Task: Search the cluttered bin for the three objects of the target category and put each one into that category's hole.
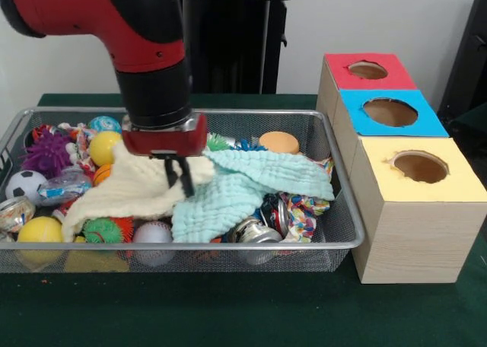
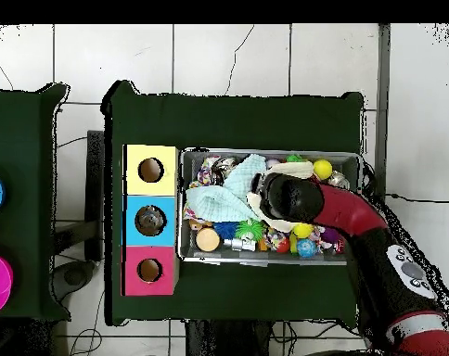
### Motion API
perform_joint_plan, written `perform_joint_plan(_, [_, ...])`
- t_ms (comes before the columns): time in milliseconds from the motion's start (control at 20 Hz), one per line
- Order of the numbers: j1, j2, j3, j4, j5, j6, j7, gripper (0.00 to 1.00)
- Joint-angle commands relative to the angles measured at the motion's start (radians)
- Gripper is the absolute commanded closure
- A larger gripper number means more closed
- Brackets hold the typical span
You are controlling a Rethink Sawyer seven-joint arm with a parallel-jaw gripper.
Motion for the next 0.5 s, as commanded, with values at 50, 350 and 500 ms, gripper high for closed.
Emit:
perform_joint_plan(50, [0.077, -0.030, 0.161, 0.183, 0.116, -0.042, 0.188, 1.00])
perform_joint_plan(350, [0.150, -0.025, 0.109, 0.195, 0.156, -0.111, 0.226, 1.00])
perform_joint_plan(500, [0.185, -0.018, 0.064, 0.188, 0.159, -0.133, 0.217, 1.00])
